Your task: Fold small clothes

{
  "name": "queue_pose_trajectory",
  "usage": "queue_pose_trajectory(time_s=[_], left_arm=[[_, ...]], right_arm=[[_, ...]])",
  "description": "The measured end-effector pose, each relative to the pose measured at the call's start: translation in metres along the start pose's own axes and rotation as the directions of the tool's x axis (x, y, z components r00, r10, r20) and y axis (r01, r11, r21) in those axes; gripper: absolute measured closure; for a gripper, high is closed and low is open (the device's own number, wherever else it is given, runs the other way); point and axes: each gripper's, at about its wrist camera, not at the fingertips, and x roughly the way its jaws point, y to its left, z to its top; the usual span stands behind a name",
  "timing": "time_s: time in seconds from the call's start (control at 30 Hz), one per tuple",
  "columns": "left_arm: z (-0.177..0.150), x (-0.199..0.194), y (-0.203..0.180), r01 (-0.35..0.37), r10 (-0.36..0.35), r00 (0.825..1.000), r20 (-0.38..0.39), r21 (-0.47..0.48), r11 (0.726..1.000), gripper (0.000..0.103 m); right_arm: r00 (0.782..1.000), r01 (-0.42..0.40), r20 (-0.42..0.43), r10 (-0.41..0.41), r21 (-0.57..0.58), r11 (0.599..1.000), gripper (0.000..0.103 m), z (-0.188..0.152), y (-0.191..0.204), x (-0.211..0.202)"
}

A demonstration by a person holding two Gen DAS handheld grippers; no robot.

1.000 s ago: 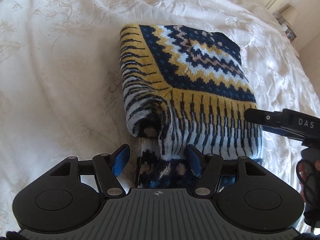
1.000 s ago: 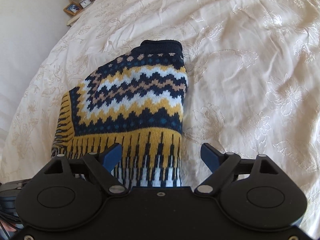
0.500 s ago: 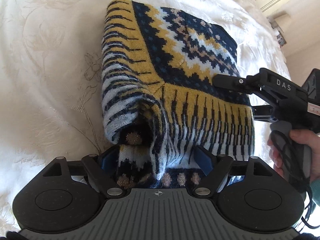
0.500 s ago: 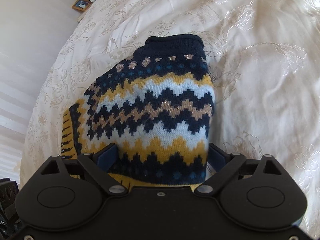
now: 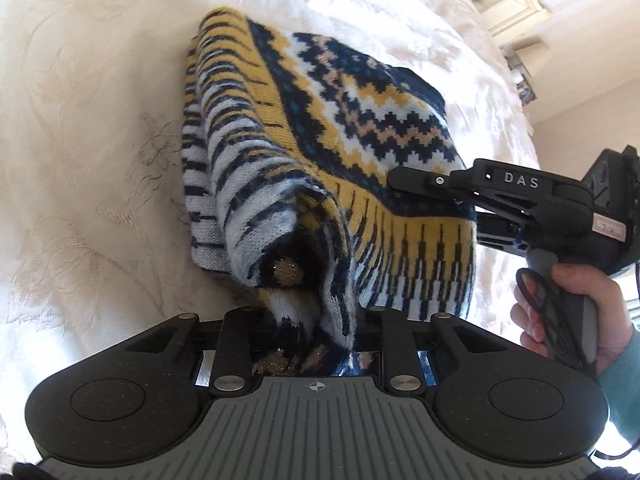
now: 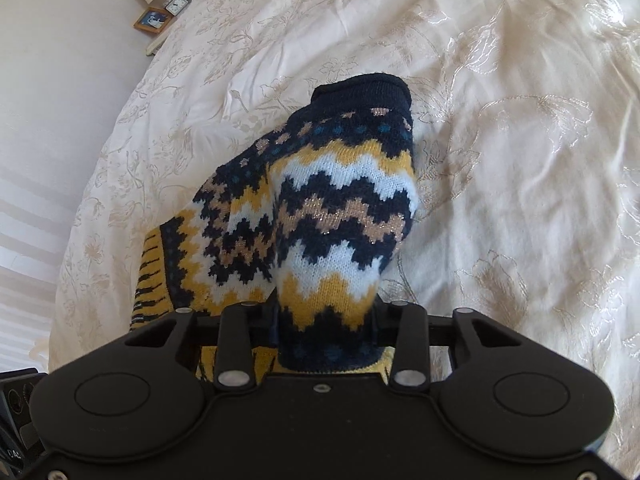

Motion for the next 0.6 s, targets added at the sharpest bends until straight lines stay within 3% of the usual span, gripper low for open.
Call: queue_pose_trajectory(time_s=[0.13,0.33,0.6], left_arm=[[-0.016,-0.013,-0.012,0.03,-0.03,1.0,-0.008,0.014,0.999,0.078],[-0.071,-0.032,-0.029,0.061,-0.06,0.997,-0.045,0.033,0.998,0.078],[-0.167,-0.045,-0.05,-0.009,0.012,0.996,-0.083,0.046,0.999,0.078]], right_arm=[[1.0,0.028,0.002,-0.028,-0.004,1.0,0.056,-0.015,0.008,-0.022],[0.998,0.06,-0.036,-0.06,-0.023,0.998,0.056,-0.066,0.003,-0.063],[0.994,0.052,-0.1,-0.052,-0.002,0.999,0.054,-0.153,-0.033,-0.099]])
